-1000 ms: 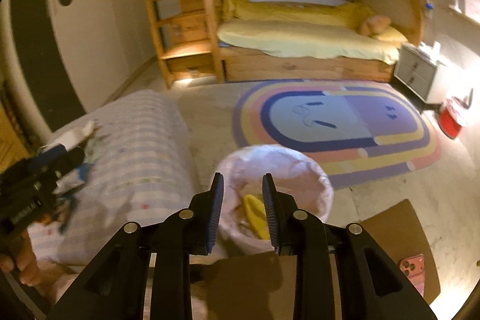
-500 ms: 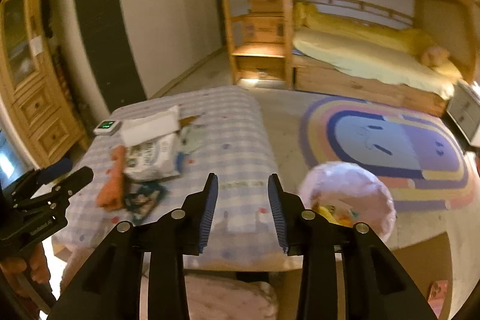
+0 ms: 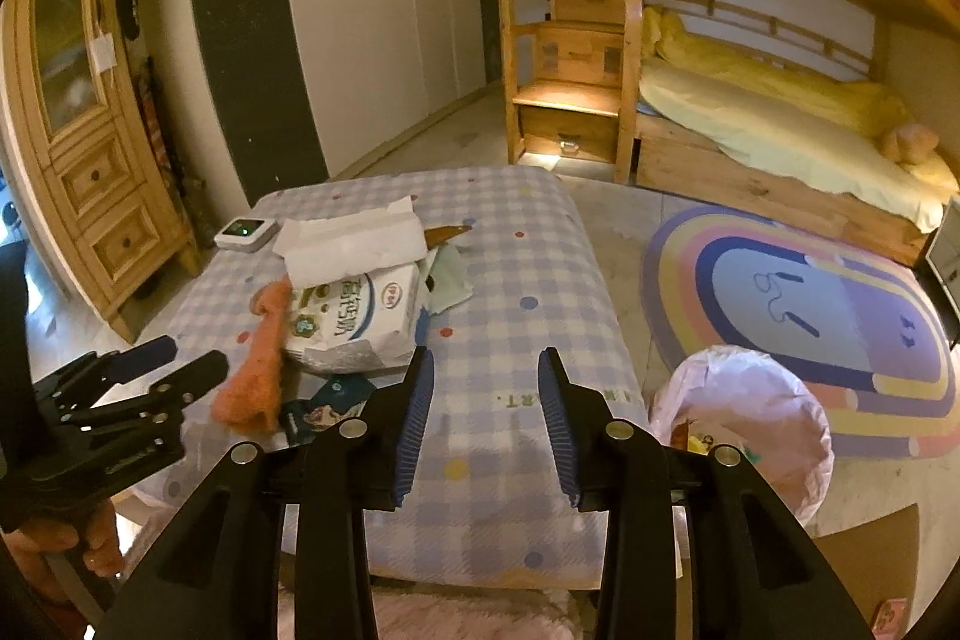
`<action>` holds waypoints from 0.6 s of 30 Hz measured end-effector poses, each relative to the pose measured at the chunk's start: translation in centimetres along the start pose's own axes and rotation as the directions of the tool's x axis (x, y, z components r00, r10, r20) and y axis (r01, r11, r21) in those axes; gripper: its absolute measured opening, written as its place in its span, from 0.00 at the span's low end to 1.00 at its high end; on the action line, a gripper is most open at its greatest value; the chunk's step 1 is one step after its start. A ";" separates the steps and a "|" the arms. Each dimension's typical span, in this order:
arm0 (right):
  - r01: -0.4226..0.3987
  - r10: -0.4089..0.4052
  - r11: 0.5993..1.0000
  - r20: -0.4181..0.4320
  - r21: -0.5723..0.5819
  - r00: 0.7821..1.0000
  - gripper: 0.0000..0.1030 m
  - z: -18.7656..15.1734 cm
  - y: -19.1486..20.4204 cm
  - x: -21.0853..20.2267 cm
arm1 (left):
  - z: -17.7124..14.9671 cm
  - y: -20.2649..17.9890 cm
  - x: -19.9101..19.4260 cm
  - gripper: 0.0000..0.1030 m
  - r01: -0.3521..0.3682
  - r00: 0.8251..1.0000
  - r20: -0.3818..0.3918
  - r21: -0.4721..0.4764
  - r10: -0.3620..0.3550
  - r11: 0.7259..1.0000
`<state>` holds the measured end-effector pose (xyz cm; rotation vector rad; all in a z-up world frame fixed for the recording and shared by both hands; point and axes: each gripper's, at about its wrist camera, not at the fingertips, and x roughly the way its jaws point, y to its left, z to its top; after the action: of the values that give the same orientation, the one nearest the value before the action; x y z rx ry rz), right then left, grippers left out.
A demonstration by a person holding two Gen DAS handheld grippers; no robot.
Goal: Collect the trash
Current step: 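Return both tools to the table and reach the left gripper toward the orange glove, then lift the orange glove with the left gripper while the right grasps the dark snack wrapper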
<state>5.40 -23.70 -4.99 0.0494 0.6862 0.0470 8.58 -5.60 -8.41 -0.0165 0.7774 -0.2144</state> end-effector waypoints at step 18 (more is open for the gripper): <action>0.006 -0.006 1.000 -0.031 0.001 1.000 0.37 -0.3 -0.8 1.0 | 2.7 0.5 7.5 0.50 0.021 0.983 -0.182 -0.006 -0.022 1.000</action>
<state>5.96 -24.47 -5.89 0.0480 0.7172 0.0419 15.75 -6.77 -11.79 -0.0092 0.9602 -0.2370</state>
